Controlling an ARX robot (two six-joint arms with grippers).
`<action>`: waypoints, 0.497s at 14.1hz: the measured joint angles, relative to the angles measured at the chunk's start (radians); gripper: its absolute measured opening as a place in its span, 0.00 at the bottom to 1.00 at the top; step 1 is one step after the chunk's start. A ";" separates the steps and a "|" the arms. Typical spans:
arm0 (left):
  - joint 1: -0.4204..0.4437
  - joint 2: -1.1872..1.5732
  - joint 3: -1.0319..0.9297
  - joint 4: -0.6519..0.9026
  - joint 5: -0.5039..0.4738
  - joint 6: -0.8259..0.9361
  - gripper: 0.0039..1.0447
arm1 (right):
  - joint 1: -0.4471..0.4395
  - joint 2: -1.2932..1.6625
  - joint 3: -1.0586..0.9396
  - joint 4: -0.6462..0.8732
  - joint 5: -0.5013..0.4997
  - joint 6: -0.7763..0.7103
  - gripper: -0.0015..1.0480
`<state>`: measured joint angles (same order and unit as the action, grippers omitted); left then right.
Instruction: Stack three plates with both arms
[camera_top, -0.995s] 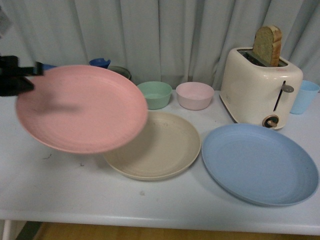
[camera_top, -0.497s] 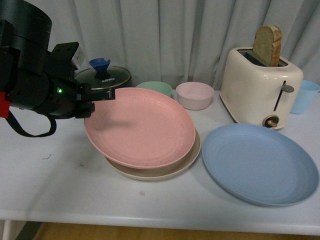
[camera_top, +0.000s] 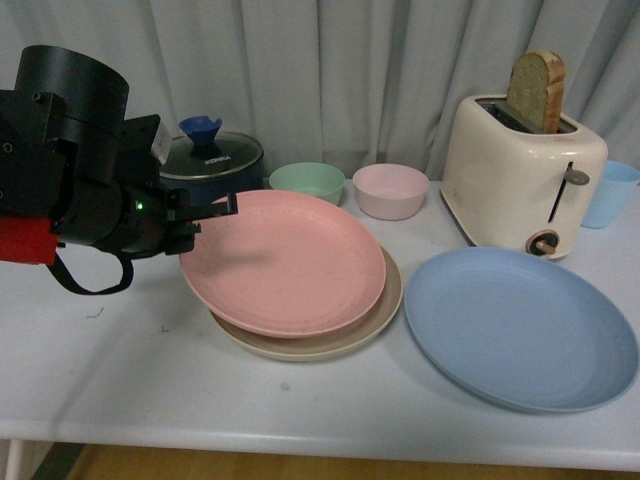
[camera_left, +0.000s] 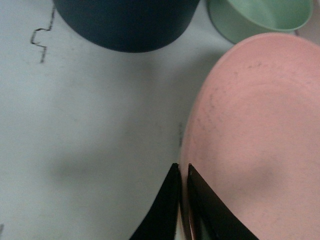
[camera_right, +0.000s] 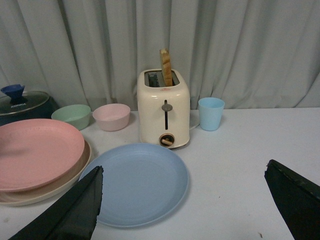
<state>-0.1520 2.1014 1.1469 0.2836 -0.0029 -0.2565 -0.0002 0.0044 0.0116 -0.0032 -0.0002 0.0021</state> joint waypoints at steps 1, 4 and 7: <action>0.000 0.000 0.000 0.011 0.031 -0.029 0.15 | 0.000 0.000 0.000 0.000 0.000 0.000 0.94; 0.011 -0.030 -0.043 0.039 0.088 -0.088 0.50 | 0.000 0.000 0.000 0.000 0.000 0.000 0.94; 0.060 -0.229 -0.203 0.225 0.093 -0.089 0.84 | 0.000 0.000 0.000 0.000 0.000 0.000 0.94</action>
<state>-0.0917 1.8729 0.9443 0.5083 0.0902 -0.3458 -0.0002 0.0044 0.0116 -0.0032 -0.0002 0.0021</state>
